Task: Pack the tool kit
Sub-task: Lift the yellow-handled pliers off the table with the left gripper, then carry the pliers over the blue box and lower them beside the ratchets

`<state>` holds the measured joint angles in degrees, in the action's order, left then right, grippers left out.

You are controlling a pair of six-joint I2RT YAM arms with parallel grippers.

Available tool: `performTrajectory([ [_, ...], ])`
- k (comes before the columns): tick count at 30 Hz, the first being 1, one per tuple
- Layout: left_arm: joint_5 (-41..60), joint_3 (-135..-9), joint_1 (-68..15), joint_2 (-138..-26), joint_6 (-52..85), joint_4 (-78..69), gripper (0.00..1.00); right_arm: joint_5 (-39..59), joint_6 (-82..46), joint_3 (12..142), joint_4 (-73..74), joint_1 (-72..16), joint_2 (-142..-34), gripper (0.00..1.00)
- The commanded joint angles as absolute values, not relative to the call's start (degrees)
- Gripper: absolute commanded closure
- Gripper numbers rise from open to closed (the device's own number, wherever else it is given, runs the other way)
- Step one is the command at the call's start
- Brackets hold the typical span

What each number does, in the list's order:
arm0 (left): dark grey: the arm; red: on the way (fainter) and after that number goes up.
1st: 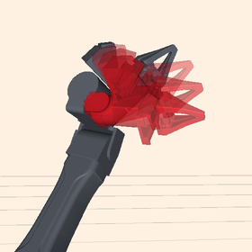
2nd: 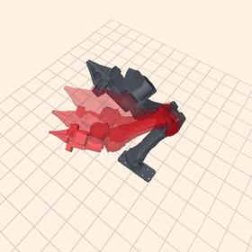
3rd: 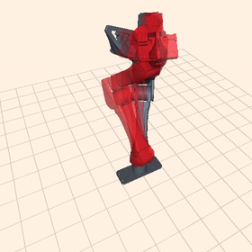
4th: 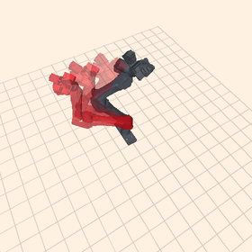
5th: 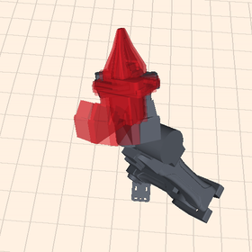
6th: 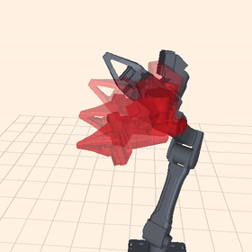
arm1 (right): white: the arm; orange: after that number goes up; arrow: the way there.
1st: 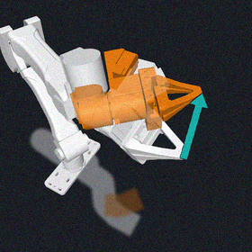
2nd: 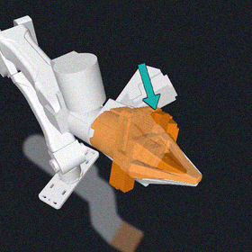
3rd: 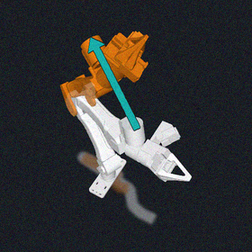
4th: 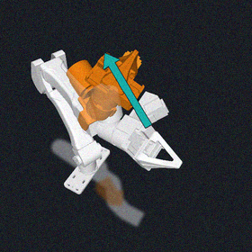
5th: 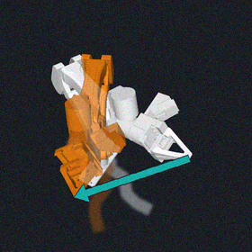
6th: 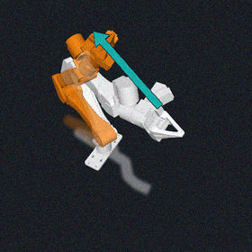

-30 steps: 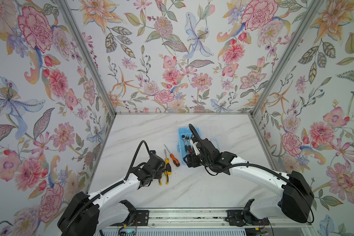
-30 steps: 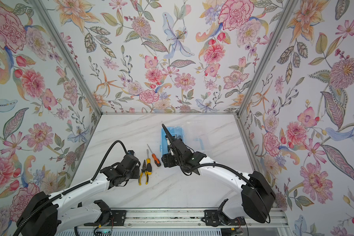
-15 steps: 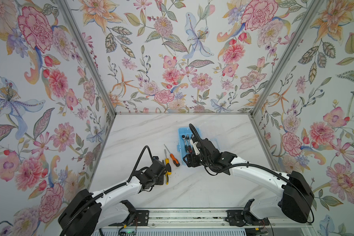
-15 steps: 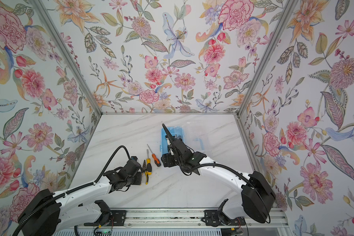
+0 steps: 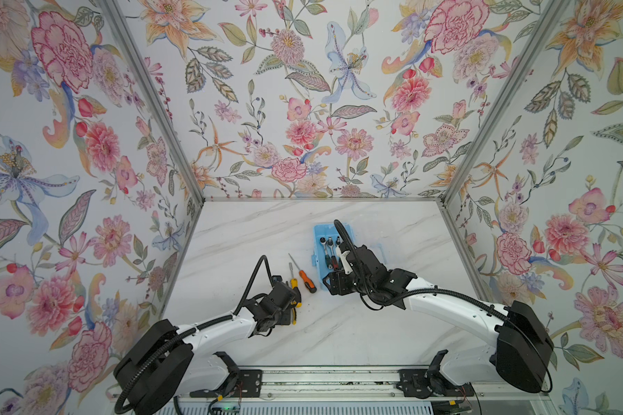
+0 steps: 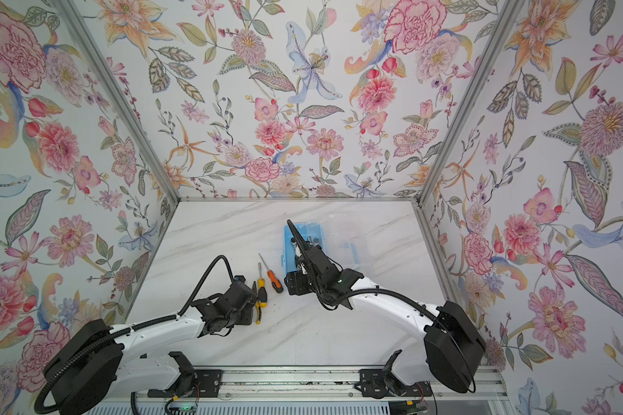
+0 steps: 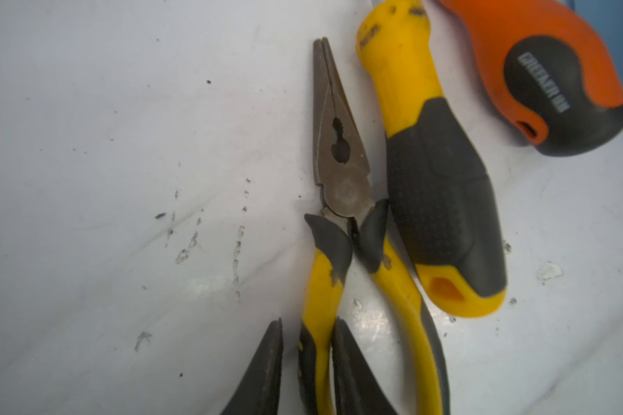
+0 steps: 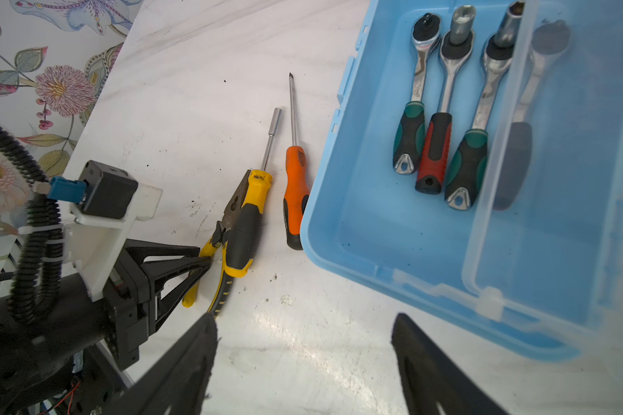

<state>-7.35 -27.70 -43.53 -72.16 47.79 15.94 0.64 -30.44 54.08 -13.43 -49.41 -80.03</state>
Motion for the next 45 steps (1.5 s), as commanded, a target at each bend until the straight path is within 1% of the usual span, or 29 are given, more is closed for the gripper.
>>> performTrajectory([
  [1, -8.3, -27.1, -44.1, -74.7, 47.4, 16.7, 0.76, 0.8, -31.6, 52.7, -12.2, -49.1, -78.6, 0.22],
  [4, -8.4, -27.1, -44.1, -75.8, 47.2, 16.2, 0.8, 0.8, -31.9, 52.1, -11.8, -49.0, -78.2, 0.22],
  [6, -8.5, -27.2, -44.1, -76.4, 47.1, 16.0, 0.84, 0.8, -31.8, 52.1, -11.7, -49.0, -78.3, 0.22],
  [8, -8.6, -27.3, -44.1, -76.9, 47.1, 16.0, 0.94, 0.7, -31.8, 52.3, -11.7, -48.9, -78.5, 0.22],
  [10, -8.7, -27.5, -44.1, -77.2, 46.9, 16.2, 1.0, 0.9, -31.8, 52.4, -11.7, -48.9, -78.7, 0.22],
  [19, -13.1, -31.5, -44.1, -73.8, 46.0, 22.1, 1.0, 1.3, -31.5, 53.2, -11.8, -48.5, -78.6, 0.22],
  [27, -17.2, -41.0, -44.1, -68.7, 43.1, 30.7, 1.0, 1.8, -31.6, 53.9, -12.1, -48.1, -78.4, 0.22],
  [32, -18.2, -48.1, -44.1, -68.1, 41.0, 31.9, 1.0, 1.3, -32.0, 53.5, -12.4, -46.8, -76.4, 0.2],
  [37, -14.4, -54.1, -44.1, -70.3, 40.0, 27.0, 1.0, -0.9, -33.2, 51.7, -12.7, -44.0, -71.7, 0.2],
  [43, -6.8, -57.5, -44.1, -76.8, 41.7, 16.3, 1.0, -2.6, -34.4, 49.2, -13.3, -40.1, -64.5, 0.2],
  [45, -3.5, -57.8, -44.3, -78.9, 43.1, 10.7, 1.0, -2.6, -34.3, 48.6, -13.8, -38.8, -62.5, 0.2],
])
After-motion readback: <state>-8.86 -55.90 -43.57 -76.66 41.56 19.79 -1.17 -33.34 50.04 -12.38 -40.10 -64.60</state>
